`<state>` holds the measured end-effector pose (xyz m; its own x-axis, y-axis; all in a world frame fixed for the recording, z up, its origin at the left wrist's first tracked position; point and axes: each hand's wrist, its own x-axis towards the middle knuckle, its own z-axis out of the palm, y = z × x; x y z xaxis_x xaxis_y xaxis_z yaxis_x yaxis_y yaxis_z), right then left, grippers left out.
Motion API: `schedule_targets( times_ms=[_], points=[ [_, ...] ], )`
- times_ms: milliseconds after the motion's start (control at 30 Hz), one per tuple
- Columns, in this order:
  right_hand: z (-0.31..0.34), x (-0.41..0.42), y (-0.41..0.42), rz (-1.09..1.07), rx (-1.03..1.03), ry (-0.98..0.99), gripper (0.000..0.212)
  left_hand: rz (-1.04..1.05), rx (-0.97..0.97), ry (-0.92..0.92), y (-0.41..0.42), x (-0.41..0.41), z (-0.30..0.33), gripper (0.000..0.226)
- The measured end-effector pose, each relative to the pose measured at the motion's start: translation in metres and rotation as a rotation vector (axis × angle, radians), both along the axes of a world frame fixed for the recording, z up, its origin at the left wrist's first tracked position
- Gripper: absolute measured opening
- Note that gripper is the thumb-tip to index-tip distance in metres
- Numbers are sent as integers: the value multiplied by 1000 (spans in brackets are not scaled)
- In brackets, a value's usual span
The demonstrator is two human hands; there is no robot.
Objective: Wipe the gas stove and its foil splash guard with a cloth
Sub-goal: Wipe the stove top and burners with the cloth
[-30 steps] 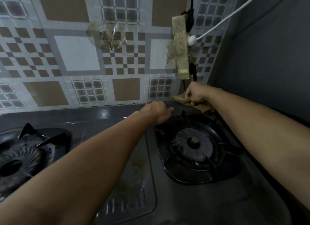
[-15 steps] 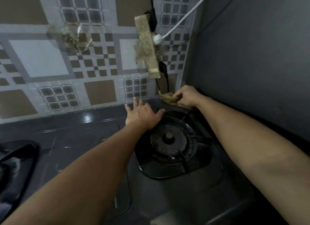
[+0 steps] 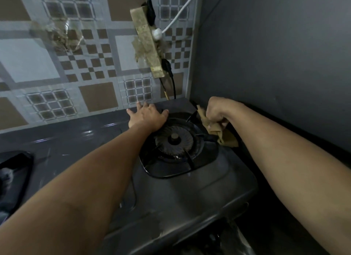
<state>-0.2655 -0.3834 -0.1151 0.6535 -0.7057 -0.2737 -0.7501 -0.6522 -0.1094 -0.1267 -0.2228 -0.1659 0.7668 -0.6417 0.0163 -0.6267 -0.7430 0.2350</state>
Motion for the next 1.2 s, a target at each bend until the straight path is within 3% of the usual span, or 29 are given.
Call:
schedule_targets(
  times_ms=[167, 233, 267, 333, 433, 567, 767, 900, 1033, 1200],
  points=[
    [-15, -11, 2, 38, -76, -212, 31, -114, -83, -157, 1, -5, 0, 62],
    [-19, -15, 7, 110, -137, -263, 11, -269, -128, -194, 2, -13, 1, 53],
    [-21, -19, 9, 153, -168, -269, 11, -355, -147, -158, 2, -20, 0, 51],
    [-26, -26, 11, 196, -208, -240, 33, -485, -145, -40, 3, -39, -4, 55],
    [-22, -42, 16, 189, -140, -237, 16, -575, -31, 57, 4, -57, -3, 62],
    [-27, -85, 24, 164, -75, -251, 28, -602, 112, 47, 7, -64, -2, 56],
    [-55, -129, 54, 91, -147, -387, 33, -571, -7, -121, 18, -80, 5, 54],
    [-78, -134, 75, 44, -209, -525, 28, -514, 99, -202, 28, -84, 1, 65],
    [-84, -141, 97, 104, -191, -583, 13, -387, 189, -116, 40, -76, -7, 71],
    [-91, -164, 139, 172, -262, -576, 23, -366, 108, -67, 36, -73, -4, 58]
  ],
)
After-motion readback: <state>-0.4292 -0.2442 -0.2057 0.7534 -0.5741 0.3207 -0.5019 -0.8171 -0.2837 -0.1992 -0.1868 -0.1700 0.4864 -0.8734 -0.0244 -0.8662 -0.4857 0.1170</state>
